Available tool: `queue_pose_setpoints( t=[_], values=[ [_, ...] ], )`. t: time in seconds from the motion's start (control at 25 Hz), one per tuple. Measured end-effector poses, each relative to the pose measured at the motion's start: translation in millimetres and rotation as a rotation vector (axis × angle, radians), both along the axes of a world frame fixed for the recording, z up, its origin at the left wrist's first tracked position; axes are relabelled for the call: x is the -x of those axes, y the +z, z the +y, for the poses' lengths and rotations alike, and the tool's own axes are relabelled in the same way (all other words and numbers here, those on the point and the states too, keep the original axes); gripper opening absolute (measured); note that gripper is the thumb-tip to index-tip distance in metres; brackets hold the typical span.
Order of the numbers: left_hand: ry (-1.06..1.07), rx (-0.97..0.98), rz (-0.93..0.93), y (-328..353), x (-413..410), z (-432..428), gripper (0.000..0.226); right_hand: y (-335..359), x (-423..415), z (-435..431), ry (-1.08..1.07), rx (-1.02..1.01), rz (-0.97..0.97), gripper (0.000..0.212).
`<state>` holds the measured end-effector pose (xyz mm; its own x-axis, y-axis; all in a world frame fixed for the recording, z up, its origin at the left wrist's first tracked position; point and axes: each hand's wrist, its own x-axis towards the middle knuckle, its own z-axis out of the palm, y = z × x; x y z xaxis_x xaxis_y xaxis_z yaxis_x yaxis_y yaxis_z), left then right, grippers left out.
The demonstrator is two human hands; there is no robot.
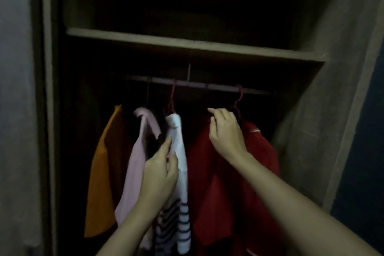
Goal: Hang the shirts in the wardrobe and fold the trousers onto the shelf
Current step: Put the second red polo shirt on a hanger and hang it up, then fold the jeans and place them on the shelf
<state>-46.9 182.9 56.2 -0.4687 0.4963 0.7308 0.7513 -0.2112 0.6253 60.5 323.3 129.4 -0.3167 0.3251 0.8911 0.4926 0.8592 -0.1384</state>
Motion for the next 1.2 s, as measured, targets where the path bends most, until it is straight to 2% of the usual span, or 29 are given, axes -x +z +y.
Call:
queue_pose_setpoints(
  t=[0.12,0.24,0.48,0.56,0.76,0.84,1.04,1.2],
  values=[
    [0.146,0.102,-0.010,-49.4,36.1,-52.8,0.048,-53.1,37.1,-46.6,0.156,0.011,-0.083,0.034],
    [0.313,0.271,-0.033,-122.2,68.7,-126.2,0.047,-127.9,85.3,-106.4,0.309,0.106,-0.289,0.039],
    [0.548,0.635,-0.259,-277.5,115.3,-322.5,0.050,-270.7,158.3,-267.5,0.532,0.315,-0.601,0.040],
    [0.624,0.769,-0.404,-332.2,120.3,-397.7,0.051,-324.2,174.9,-324.5,0.609,0.353,-0.742,0.041],
    [0.773,0.930,-0.604,-429.4,104.3,-519.4,0.055,-431.1,193.4,-412.0,0.711,0.460,-1.022,0.065],
    [0.819,1.016,-0.730,-470.4,92.1,-557.7,0.058,-475.6,208.9,-445.2,0.758,0.461,-1.149,0.066],
    [0.892,1.002,-1.054,-579.2,59.0,-617.9,0.055,-588.5,257.0,-526.4,0.924,0.383,-1.365,0.052],
    [0.906,0.847,-1.199,-635.9,49.7,-626.7,0.054,-667.8,288.1,-567.7,1.051,0.290,-1.360,0.049]
  ],
)
